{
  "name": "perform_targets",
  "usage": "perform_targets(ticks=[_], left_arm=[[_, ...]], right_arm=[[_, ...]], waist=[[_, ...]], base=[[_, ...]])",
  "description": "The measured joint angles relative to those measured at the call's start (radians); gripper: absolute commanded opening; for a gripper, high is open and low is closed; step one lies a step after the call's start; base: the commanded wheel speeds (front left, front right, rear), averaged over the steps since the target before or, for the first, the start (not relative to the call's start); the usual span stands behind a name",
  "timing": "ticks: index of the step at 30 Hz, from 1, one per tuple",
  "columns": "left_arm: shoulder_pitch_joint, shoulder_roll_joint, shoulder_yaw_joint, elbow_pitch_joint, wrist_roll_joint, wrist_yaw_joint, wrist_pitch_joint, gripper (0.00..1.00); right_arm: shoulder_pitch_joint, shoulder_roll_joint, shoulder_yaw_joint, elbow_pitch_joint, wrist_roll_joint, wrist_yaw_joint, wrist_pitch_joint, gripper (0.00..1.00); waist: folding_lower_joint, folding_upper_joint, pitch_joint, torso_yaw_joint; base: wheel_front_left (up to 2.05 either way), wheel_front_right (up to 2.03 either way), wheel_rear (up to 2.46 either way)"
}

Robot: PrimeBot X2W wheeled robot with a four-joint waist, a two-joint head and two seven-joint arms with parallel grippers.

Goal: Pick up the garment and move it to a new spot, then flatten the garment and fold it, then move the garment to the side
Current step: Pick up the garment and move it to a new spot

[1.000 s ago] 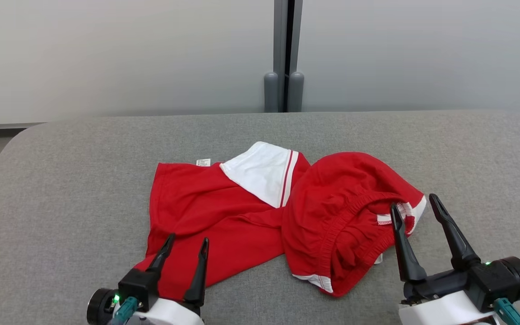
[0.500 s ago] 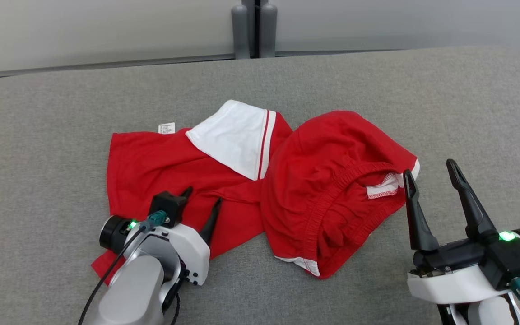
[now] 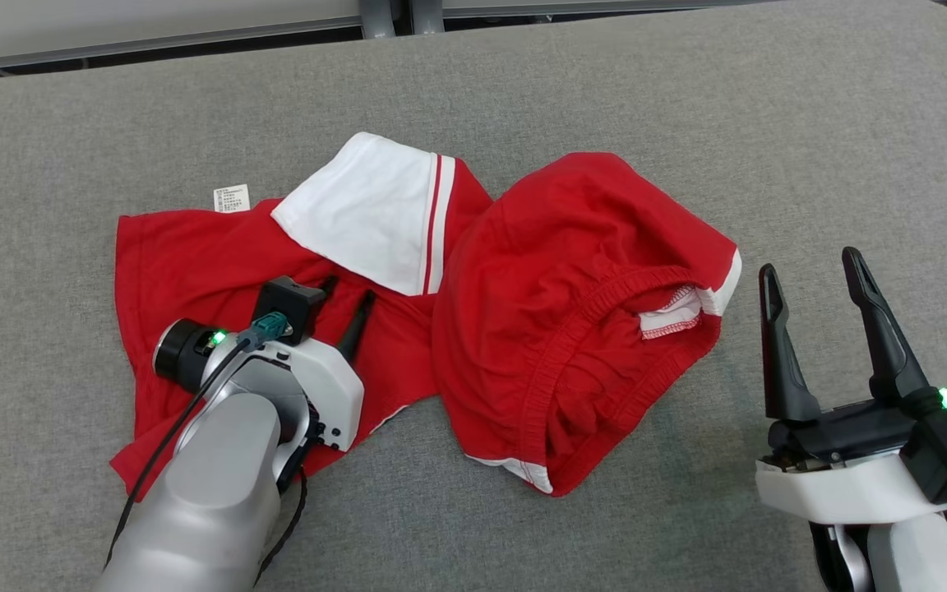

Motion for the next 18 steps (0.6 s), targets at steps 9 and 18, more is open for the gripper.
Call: perform_targets(ticks=[9,18], left_arm=[[0.026,-0.007,-0.008,-0.001,-0.072,-0.011,-0.058,0.0],[0.151,0.026,0.107,-0.413,-0.169,-0.012,-0.063,0.0]], right_arm=[[0.003,0.0,-0.01,0.008,0.038,0.0,0.0,1.0],[0.039,0.0,-0.013,0.02,0.058,0.0,0.0,1.0]], waist=[[0.0,0.0,-0.049,0.016],[0.0,0.0,-0.135,0.067]], base=[[0.0,0.0,0.0],[0.0,0.0,0.0]])
